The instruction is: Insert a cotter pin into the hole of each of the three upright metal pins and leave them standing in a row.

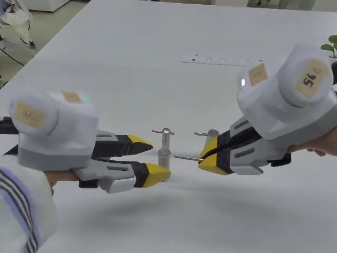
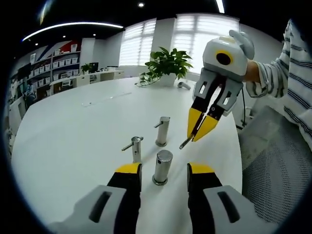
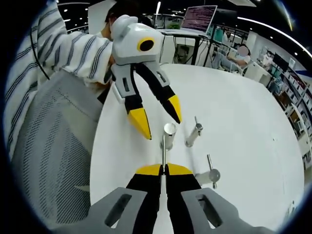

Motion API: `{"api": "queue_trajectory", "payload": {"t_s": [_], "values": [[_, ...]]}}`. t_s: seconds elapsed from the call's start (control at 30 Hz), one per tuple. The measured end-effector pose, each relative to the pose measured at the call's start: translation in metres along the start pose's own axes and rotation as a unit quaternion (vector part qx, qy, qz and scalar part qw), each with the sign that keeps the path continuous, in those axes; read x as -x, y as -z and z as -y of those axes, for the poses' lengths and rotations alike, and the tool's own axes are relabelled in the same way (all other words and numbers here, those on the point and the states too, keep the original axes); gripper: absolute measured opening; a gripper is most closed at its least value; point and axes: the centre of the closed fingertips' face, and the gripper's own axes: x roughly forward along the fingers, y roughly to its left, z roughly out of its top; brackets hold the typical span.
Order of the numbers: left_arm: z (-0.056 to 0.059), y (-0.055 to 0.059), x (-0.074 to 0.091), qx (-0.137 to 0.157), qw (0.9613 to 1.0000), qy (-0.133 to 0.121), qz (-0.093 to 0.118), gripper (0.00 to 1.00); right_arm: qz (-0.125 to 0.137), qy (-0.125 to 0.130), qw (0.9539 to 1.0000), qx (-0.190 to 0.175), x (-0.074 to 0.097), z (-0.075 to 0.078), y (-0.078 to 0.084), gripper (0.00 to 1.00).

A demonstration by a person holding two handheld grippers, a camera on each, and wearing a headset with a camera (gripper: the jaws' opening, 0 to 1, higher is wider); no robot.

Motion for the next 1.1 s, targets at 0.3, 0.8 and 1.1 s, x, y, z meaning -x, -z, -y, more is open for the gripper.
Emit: {"api": "queue_trajectory", "payload": {"t_s": [0.3,0.8,1.1], "values": [[-0.001,0.007,-0.009,0.004,0.9999,0.015,-0.002,0.3,-0.007,-0.002,0.9999,-0.009,-0.005,0.003,0.004,0.04],[-0.005,0.011,-0.019,-0.012,0.9996,0.023,-0.008,0.19,-0.015,-0.002,0.9997,-0.018,-0.007,0.011,0.004,0.04],[-0.006,0.014,-0.019,-0.021,0.9995,0.024,-0.009,0.12,-0.015,-0.006,0.9996,-0.022,-0.01,0.008,0.005,0.04]]}}
